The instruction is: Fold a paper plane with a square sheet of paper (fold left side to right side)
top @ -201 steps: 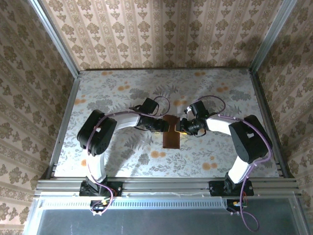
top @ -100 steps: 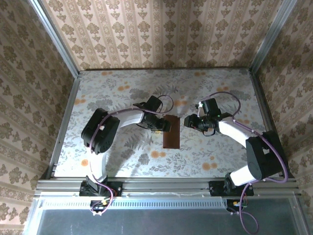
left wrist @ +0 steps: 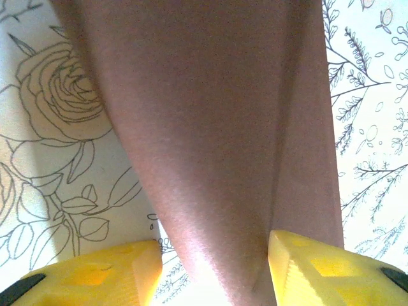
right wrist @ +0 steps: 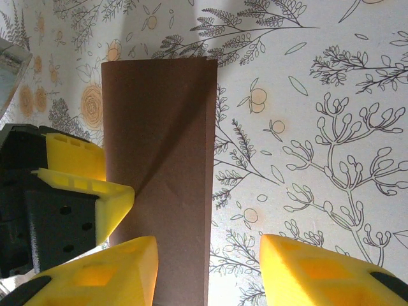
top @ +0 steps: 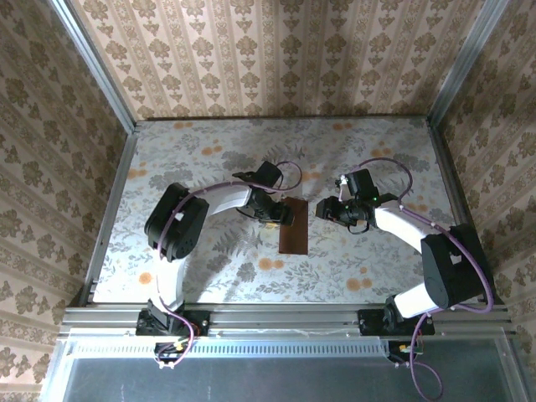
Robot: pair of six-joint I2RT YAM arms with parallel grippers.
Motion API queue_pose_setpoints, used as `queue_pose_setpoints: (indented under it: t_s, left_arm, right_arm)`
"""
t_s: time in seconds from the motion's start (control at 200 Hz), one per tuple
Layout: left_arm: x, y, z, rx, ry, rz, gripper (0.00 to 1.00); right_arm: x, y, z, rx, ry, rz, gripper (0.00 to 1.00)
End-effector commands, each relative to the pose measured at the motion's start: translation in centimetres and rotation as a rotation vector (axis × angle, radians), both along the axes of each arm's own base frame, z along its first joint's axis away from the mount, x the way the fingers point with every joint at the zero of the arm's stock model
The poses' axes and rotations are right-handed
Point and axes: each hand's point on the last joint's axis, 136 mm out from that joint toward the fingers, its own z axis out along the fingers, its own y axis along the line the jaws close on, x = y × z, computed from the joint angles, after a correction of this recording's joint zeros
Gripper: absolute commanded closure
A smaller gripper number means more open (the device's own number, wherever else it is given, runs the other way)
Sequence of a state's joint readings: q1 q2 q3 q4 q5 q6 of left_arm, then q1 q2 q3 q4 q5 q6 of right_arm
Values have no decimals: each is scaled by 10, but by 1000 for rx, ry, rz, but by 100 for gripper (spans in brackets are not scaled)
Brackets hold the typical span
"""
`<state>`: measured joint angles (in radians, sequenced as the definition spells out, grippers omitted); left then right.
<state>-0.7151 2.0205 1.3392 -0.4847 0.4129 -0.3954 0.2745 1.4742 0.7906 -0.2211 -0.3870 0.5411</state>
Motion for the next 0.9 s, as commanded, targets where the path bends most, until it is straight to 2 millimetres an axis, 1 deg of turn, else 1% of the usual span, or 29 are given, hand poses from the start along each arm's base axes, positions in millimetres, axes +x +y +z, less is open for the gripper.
queue_pose_setpoints:
  t_s: [0.0, 0.36, 0.895]
  left_arm:
    - [-17, -1, -57, 85, 25, -75, 48]
    - [-18, 1, -63, 103, 42, -69, 47]
    - [-18, 1, -67, 112, 54, -73, 45]
  right_arm:
    - [-6, -7, -3, -31, 3, 0, 52]
    - [-8, -7, -5, -27, 8, 0, 52]
    - [-10, -6, -8, -18, 14, 0, 52]
